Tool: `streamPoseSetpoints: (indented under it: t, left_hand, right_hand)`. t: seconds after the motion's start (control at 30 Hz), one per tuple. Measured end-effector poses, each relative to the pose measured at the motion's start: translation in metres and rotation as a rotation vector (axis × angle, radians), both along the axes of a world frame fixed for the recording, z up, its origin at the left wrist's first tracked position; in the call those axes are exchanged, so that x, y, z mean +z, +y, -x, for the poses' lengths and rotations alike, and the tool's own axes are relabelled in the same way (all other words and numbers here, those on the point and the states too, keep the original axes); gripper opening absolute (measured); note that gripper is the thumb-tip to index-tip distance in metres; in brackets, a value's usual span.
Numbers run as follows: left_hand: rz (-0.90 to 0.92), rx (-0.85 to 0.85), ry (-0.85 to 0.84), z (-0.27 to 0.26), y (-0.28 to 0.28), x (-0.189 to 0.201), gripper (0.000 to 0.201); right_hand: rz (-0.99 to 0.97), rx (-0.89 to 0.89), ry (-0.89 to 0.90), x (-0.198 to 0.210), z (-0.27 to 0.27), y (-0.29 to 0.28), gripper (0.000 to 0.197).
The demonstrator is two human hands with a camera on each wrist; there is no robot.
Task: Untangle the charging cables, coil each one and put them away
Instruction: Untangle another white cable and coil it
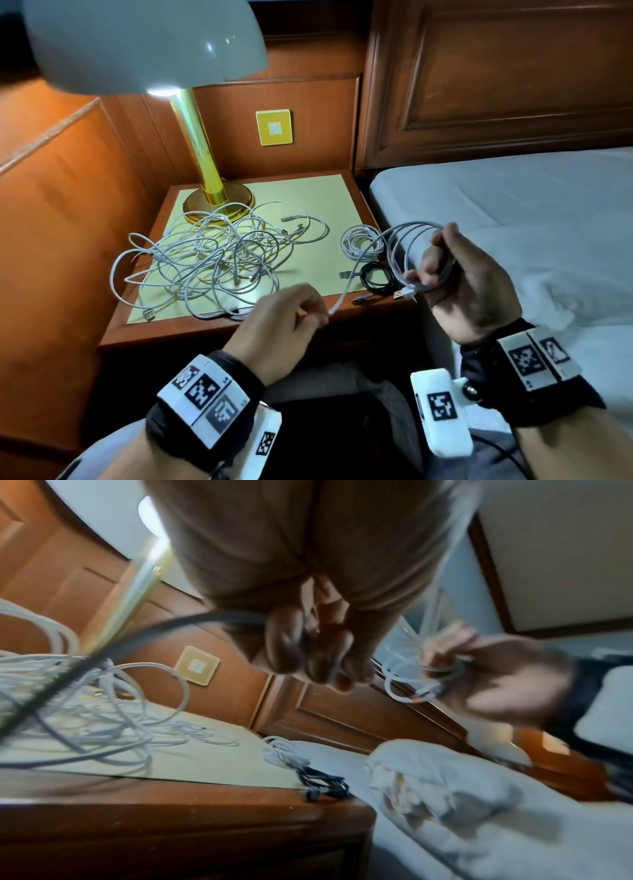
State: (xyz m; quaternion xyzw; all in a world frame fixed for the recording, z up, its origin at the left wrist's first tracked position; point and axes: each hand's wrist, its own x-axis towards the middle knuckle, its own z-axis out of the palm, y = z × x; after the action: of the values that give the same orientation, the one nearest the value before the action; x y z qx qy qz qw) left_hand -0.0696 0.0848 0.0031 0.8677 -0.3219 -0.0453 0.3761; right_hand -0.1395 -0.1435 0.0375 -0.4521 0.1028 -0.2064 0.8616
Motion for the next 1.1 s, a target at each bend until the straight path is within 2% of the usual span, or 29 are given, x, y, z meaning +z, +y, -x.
streamPoseSetpoints:
  t: [0.13, 0.27, 0.37, 0.47, 0.6, 0.7, 0.87, 0.97, 1.1]
  left_hand:
    - [0.079, -0.241, 0.007, 0.021, -0.012, 0.003, 0.009]
    - [0.3, -0.229, 0.042, 0.022, -0.011, 0.011, 0.011]
    - [0.489, -0.219, 0.167, 0.019, -0.011, 0.014, 0.017]
    - [0.528, -0.235, 0.288, 0.011, -0.006, 0.016, 0.017]
    - [0.476, -0.077, 0.213, -0.004, -0.002, 0.011, 0.013]
    - [0.463, 0.028, 0.178, -0.009, -0.005, 0.007, 0.019]
    - [0.433, -0.02, 0.097, 0.0, -0.009, 0.011, 0.014]
    - [0.409, -0.034, 0.064, -0.001, -0.008, 0.011, 0.017]
    - [0.483, 0.017, 0.002, -0.004, -0.008, 0.008, 0.013]
  right_hand:
    - [0.459, 0.0, 0.017, -0.005, 0.004, 0.014, 0.028]
    - [0.569, 0.138, 0.068, -0.008, 0.008, 0.028, 0.029]
    - [0.701, 0.205, 0.092, -0.016, 0.006, 0.035, 0.035]
    - [0.786, 0.246, 0.102, -0.023, 0.002, 0.035, 0.046]
    - [0.754, 0.317, 0.164, -0.023, 0.0, 0.034, 0.035]
    - [0.58, 0.446, 0.184, -0.024, 0.0, 0.039, 0.035]
    - [0.158, 0.562, 0.172, -0.013, 0.003, 0.044, 0.035]
    - [0.036, 0.615, 0.194, -0.007, 0.005, 0.043, 0.038]
    - [-0.103, 0.699, 0.158, -0.006, 0.006, 0.044, 0.04]
